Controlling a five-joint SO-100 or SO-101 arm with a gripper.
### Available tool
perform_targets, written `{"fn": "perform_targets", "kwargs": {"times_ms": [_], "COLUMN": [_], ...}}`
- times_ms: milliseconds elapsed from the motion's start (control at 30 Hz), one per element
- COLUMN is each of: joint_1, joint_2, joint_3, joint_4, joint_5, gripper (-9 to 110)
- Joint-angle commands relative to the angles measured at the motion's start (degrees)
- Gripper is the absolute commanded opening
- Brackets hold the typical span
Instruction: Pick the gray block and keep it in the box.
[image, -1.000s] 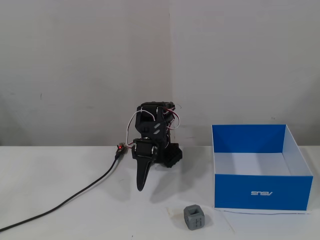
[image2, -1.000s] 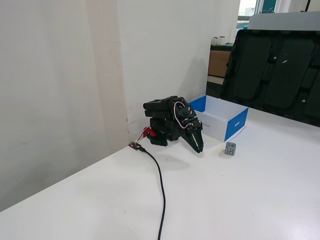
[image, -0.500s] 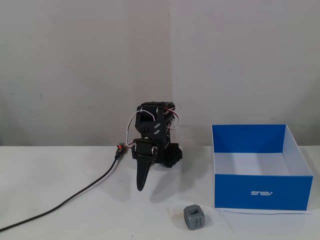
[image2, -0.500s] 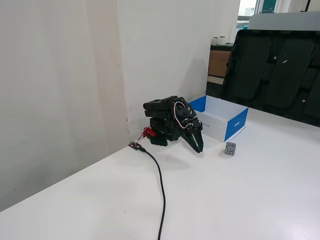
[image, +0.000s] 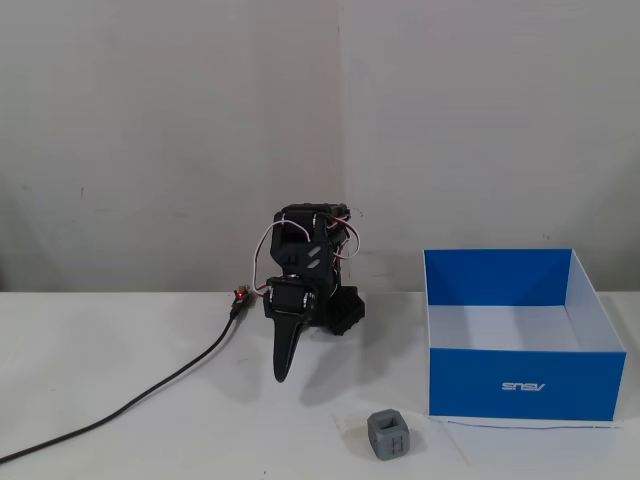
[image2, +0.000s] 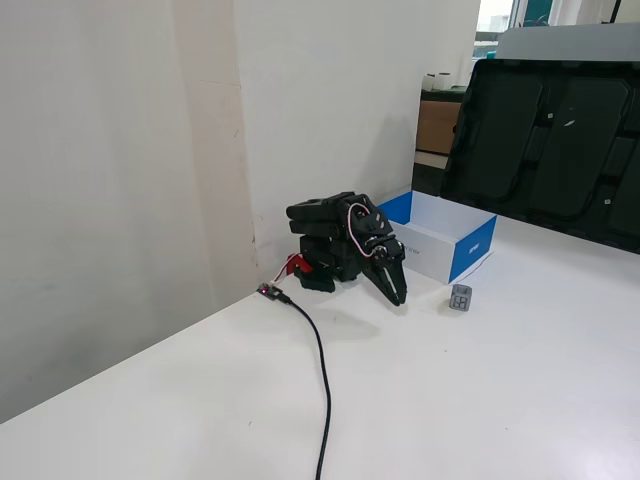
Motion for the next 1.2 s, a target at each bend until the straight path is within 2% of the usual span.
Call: {"fn": "perform_targets", "kwargs": {"times_ms": [0,800,1167], "joint_1": [-0.26,-4.48,-13.54], "joint_2": [6.77,6.77,6.15], "joint_3": [0.44,-2.11,-9.93], "joint_4": [0.09,-0.97,-1.14], "joint_5": [0.70,0.35,1.32], "gripper": [0,0,0]}}
